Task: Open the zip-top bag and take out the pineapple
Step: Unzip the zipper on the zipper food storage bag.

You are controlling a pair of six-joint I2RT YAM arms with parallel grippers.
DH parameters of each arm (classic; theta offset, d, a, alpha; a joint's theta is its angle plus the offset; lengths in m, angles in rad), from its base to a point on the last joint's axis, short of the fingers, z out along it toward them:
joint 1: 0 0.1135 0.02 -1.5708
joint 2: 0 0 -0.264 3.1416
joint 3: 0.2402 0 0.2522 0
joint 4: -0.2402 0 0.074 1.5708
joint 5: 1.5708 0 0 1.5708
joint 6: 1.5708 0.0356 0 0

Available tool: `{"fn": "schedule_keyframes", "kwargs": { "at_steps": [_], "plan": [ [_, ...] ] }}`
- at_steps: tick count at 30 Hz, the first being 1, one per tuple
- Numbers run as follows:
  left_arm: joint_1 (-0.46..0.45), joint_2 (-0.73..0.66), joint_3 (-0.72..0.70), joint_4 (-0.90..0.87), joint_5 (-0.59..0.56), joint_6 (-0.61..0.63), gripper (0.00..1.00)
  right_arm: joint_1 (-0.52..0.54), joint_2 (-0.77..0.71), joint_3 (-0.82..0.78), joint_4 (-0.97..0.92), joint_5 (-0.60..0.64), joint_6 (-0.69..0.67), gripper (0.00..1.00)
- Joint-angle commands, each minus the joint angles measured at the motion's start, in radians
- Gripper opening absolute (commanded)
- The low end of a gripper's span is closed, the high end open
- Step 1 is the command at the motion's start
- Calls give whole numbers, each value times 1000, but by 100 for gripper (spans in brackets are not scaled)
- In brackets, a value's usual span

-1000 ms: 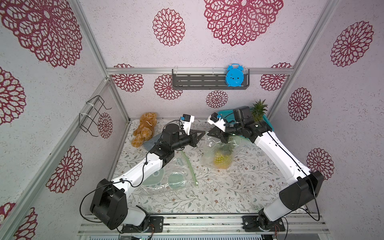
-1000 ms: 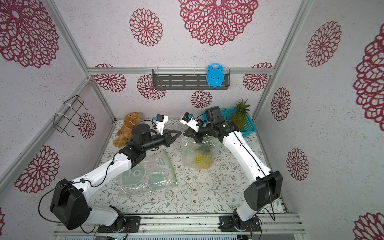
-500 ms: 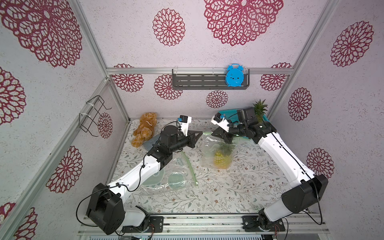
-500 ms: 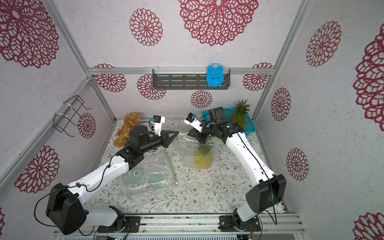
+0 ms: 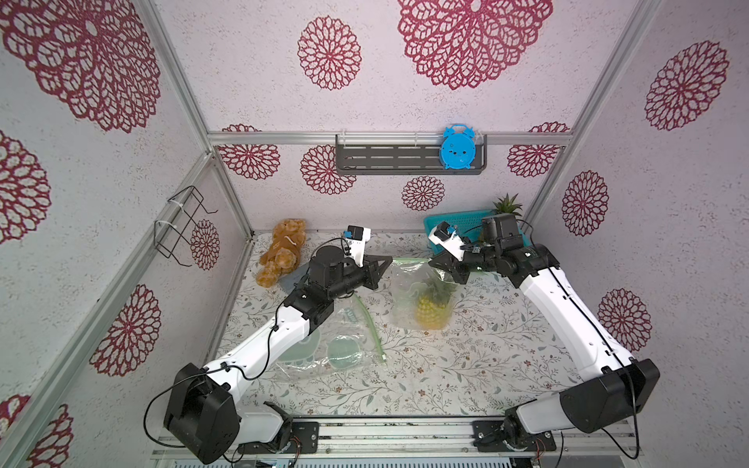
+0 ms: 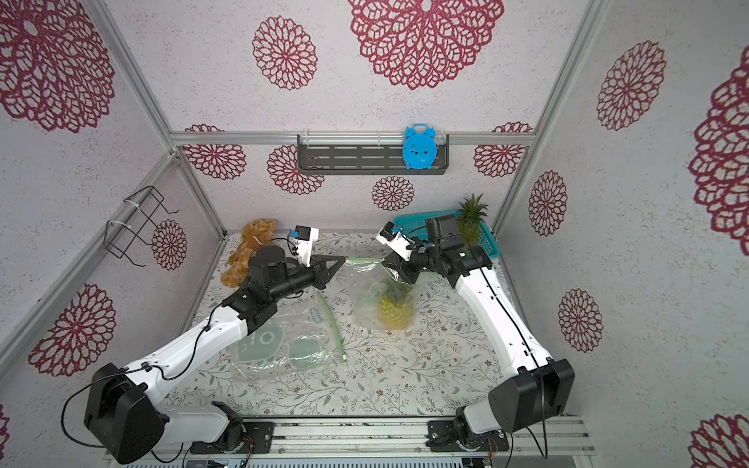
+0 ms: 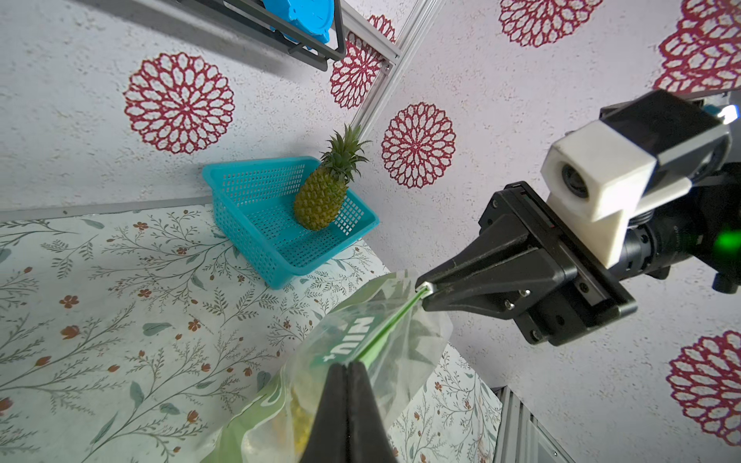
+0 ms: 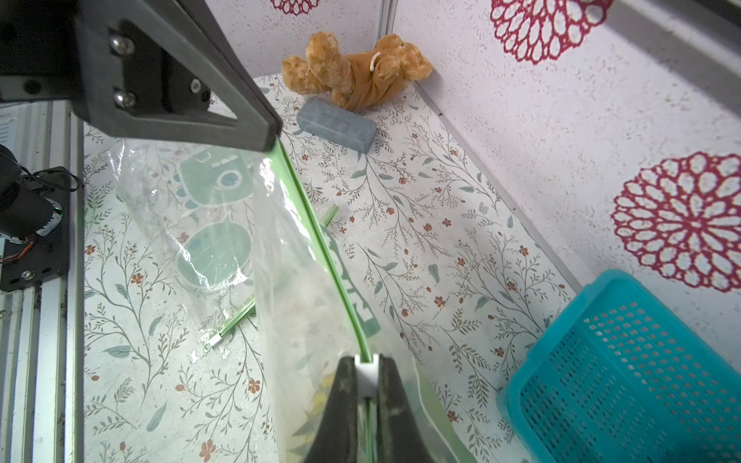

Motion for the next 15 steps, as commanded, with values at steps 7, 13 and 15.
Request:
{"fn": "schedule_keyframes", "kwargs": {
  "at_steps": [7, 13, 15],
  "plan": [
    [70, -68, -26, -32, -149, 22, 0, -118, -104, -56, -27, 186, 10, 0],
    [75, -74, -28, -38, -157, 21, 0, -149, -128, -75, -51, 222, 9, 0],
    [76, -76, -28, -40, -158, 22, 0, -159, -132, -76, -60, 240, 12, 0]
  ]
}}
